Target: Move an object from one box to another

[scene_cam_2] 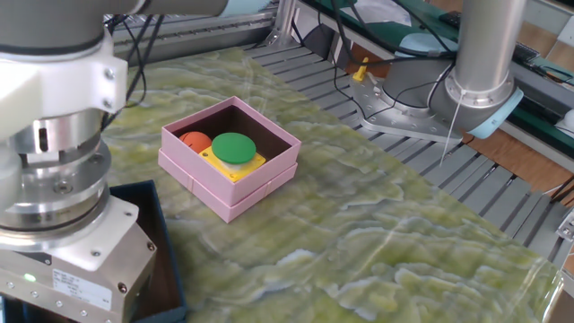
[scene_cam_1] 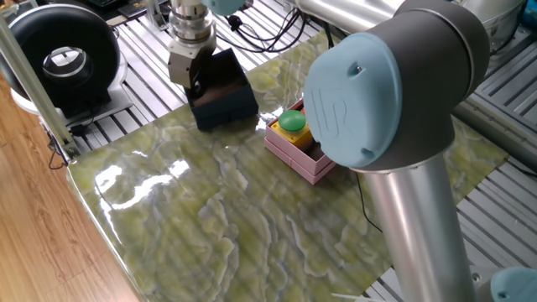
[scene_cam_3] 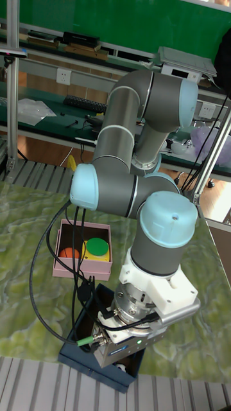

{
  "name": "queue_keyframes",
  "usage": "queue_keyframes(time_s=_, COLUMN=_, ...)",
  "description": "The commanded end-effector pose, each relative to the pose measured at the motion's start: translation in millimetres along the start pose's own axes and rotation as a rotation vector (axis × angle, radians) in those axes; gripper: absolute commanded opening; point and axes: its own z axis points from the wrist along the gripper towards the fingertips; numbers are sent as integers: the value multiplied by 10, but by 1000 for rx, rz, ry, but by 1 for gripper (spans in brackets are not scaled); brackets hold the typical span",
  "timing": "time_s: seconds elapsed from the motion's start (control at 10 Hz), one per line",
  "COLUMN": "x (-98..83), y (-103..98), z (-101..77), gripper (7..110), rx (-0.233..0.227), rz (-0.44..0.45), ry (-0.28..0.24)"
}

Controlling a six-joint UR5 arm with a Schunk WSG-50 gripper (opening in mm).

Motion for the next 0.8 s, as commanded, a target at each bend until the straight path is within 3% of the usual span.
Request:
queue_keyframes(time_s=0.0, x=-50, y=-28, z=1, gripper=44, rx=26, rz=14, ry=-12)
queue_keyframes(time_s=0.7, x=-81, y=-74, z=63, gripper=44, rx=43, rz=20, ry=-21)
